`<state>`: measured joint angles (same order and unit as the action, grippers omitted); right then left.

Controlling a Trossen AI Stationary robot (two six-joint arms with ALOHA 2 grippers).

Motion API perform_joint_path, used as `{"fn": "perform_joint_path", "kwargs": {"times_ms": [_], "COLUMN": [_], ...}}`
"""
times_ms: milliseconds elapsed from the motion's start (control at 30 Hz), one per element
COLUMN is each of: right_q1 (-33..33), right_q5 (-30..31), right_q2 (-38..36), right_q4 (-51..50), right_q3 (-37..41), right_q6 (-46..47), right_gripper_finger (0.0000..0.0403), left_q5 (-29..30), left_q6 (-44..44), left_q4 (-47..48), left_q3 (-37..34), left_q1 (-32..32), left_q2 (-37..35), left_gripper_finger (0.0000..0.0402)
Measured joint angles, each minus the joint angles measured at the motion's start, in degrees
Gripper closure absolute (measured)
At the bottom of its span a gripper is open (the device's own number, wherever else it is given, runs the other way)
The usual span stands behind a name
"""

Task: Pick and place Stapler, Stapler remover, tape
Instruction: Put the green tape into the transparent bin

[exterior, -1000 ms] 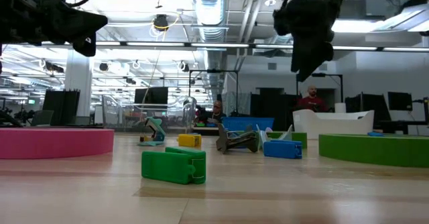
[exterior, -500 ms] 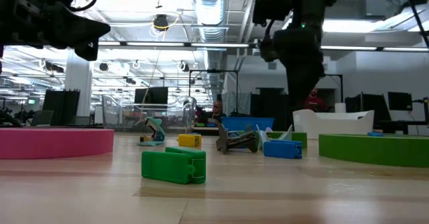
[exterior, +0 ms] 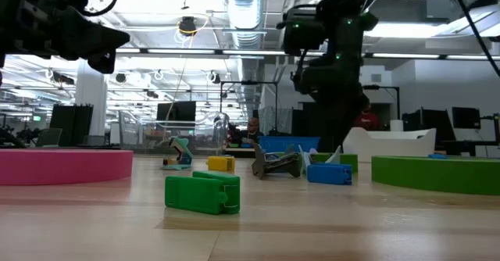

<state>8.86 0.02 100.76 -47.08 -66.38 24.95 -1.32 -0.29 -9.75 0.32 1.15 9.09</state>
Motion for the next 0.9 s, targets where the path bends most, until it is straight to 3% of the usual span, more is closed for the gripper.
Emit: {"fn": "perform_joint_path", "kwargs": {"times_ms": [667, 900], "right_q1": [-0.2, -0.2], "right_q5": [0.1, 0.0], "right_q2": [5.5, 5.5], "right_q4": [2.1, 2.7], "right_q3": [0.1, 0.0], "right_q6": [-1.6, -1.6], "right_gripper_finger": [0.0138, 0.0168], "left_q5": [0.0, 0.0], "left_q6": [0.0, 0.0], "left_q4": [-1.0, -1.2], "left_q3": [0.0, 0.0], "left_q1": [0.0, 0.0], "left_q2": [2.3, 2.3], "left_gripper_finger": [0.0398, 0.0398]}}
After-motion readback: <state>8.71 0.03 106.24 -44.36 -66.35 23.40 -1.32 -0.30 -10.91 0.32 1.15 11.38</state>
